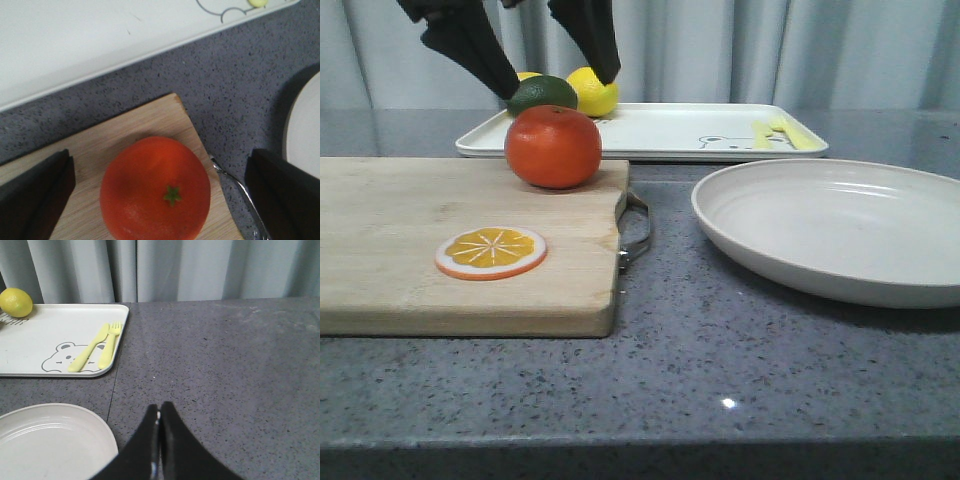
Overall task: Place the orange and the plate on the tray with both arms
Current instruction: 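Lower the left gripper over the orange and close on it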
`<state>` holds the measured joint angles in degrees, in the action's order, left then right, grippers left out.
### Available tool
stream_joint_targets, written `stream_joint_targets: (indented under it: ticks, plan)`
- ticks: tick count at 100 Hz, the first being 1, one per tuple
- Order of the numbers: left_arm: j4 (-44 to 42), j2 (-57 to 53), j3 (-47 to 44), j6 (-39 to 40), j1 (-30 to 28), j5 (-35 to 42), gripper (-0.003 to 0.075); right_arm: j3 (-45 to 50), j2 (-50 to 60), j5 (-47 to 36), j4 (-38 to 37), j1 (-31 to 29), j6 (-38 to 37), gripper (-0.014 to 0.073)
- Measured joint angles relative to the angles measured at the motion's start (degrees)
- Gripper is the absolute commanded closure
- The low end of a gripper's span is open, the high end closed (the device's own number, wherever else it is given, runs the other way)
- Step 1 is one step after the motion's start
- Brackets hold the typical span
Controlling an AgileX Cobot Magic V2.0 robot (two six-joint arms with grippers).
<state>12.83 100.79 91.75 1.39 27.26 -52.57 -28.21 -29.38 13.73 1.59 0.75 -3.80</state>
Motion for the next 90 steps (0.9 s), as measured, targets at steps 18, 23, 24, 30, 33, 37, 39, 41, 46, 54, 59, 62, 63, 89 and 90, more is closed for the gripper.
stream_joint_targets:
  ticks: [18,23,24,30,33,37,39,41,46,54,59,62,63,89,90]
  plan:
    - [0.2,2.32,0.5,0.0,0.03,-1.6,0.0058,0.0,0.0,0.12,0.0,0.0,0.0,0.066]
    - [0.3,2.75,0.5,0.0,0.03,-1.69,0.0058,0.0,0.0,0.31,0.0,0.0,0.0,0.066]
    - [0.23,2.73,0.56,0.0,0.03,-1.69,0.0058,0.0,0.0,0.25,0.0,0.0,0.0,0.066]
    - [0.33,3.29,0.56,0.0,0.03,-2.01,0.0058,0.0,0.0,0.34,0.0,0.0,0.0,0.066]
    - [0.33,3.57,0.56,0.0,0.03,-2.11,0.0058,0.0,0.0,0.34,0.0,0.0,0.0,0.066]
    - [0.33,3.98,0.56,0.0,0.03,-2.5,0.0059,0.0,0.0,0.37,0.0,0.0,0.0,0.066]
    - [0.33,4.13,0.56,0.0,0.03,-2.8,0.006,0.0,0.0,0.37,0.0,0.0,0.0,0.066]
    - [0.33,4.25,0.56,0.0,0.03,-2.93,0.0061,0.0,0.0,0.37,0.0,0.0,0.0,0.066]
    - [0.33,4.37,0.56,0.0,0.03,-3.34,0.0064,0.0,0.0,0.47,0.0,0.0,0.0,0.066]
    - [0.33,4.5,0.56,0.0,0.03,-3.43,0.0087,0.0,0.0,0.47,0.0,0.0,0.0,0.066]
    - [0.33,4.59,0.56,0.0,0.03,-3.57,0.0114,0.0,0.0,0.47,0.0,0.0,0.0,0.066]
    - [0.33,4.59,0.56,0.0,0.03,-3.57,0.0134,0.0,0.0,0.47,0.0,0.0,0.0,0.066]
    - [0.33,4.59,0.56,0.0,0.03,-3.57,0.0146,0.0,0.0,0.47,0.0,0.0,0.0,0.066]
    - [0.44,4.59,0.56,0.0,0.03,-3.69,0.0339,0.0,0.0,0.47,0.0,0.0,0.0,0.066]
    - [0.44,4.59,0.65,0.0,0.03,-3.69,0.0342,0.0,0.0,0.47,0.0,0.0,0.0,0.066]
